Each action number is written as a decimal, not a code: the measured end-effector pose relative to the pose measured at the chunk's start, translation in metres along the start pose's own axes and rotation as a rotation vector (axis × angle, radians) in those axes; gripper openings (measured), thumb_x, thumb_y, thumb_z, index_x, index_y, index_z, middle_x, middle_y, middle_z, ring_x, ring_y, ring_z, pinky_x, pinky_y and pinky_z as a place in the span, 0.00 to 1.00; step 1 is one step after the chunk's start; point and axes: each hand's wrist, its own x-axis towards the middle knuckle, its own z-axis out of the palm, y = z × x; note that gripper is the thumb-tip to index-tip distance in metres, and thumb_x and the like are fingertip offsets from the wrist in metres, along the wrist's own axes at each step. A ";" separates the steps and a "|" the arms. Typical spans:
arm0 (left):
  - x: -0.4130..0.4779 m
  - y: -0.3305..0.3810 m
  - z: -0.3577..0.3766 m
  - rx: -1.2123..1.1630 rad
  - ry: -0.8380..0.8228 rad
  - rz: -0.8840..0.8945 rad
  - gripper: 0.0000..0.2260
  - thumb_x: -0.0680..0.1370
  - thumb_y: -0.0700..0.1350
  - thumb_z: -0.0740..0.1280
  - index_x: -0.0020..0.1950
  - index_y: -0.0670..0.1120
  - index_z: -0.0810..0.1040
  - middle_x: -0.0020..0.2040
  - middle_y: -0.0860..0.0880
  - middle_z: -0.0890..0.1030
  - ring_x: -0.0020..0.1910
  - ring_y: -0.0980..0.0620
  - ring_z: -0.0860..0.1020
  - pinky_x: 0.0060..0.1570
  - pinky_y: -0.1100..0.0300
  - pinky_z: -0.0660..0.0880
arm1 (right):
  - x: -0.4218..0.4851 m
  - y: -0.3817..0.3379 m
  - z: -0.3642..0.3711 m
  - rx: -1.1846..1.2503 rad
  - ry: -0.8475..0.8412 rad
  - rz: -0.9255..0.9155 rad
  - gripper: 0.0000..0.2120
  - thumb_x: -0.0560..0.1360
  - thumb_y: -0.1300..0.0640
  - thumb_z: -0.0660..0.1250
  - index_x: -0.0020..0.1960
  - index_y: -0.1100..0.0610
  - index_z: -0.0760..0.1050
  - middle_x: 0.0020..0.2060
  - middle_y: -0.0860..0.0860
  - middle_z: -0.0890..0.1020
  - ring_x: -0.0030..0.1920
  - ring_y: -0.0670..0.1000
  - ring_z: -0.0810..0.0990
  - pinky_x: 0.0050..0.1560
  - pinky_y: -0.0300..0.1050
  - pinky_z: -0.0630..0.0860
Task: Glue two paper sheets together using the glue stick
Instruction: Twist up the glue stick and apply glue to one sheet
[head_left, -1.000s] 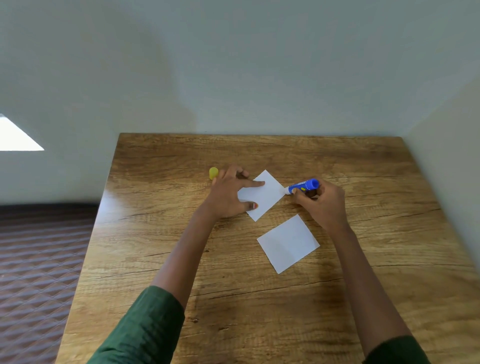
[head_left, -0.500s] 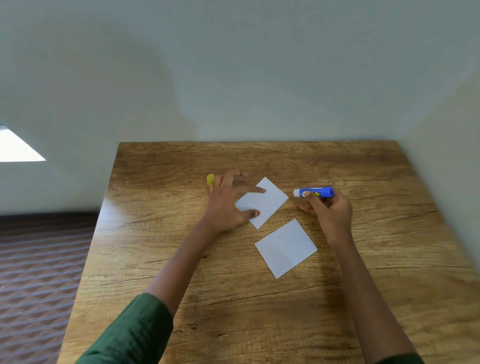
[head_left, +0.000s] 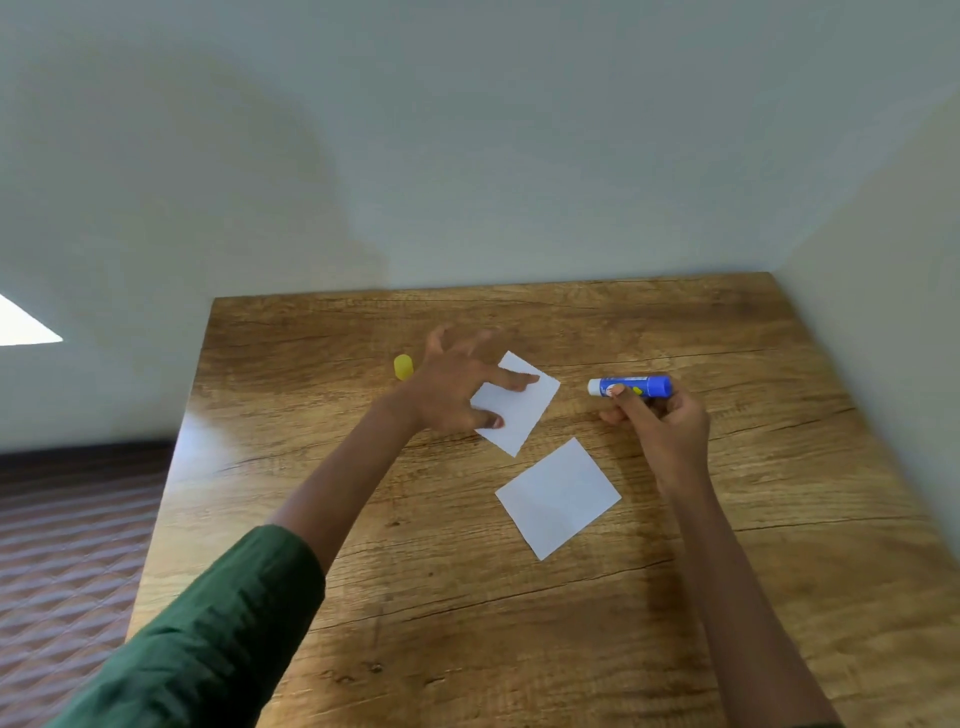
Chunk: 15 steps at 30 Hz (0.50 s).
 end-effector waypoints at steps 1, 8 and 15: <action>0.000 0.002 0.002 0.012 0.050 -0.028 0.27 0.70 0.58 0.70 0.67 0.66 0.66 0.76 0.52 0.60 0.76 0.53 0.48 0.68 0.41 0.36 | 0.000 0.000 0.000 0.000 -0.003 -0.003 0.03 0.72 0.58 0.72 0.45 0.53 0.78 0.36 0.56 0.85 0.38 0.52 0.85 0.41 0.39 0.78; 0.000 0.041 0.025 -0.013 0.385 -0.375 0.32 0.66 0.66 0.68 0.69 0.62 0.67 0.55 0.62 0.80 0.71 0.52 0.60 0.67 0.42 0.36 | -0.005 0.002 0.013 0.047 -0.037 0.038 0.04 0.72 0.59 0.72 0.44 0.52 0.77 0.40 0.56 0.85 0.36 0.49 0.85 0.36 0.34 0.79; 0.000 0.031 0.031 -0.284 0.559 -0.410 0.21 0.70 0.62 0.67 0.63 0.62 0.73 0.46 0.62 0.82 0.63 0.54 0.64 0.68 0.46 0.42 | -0.009 0.009 0.028 -0.033 -0.142 0.006 0.05 0.70 0.59 0.73 0.43 0.57 0.78 0.40 0.59 0.85 0.37 0.50 0.85 0.40 0.41 0.82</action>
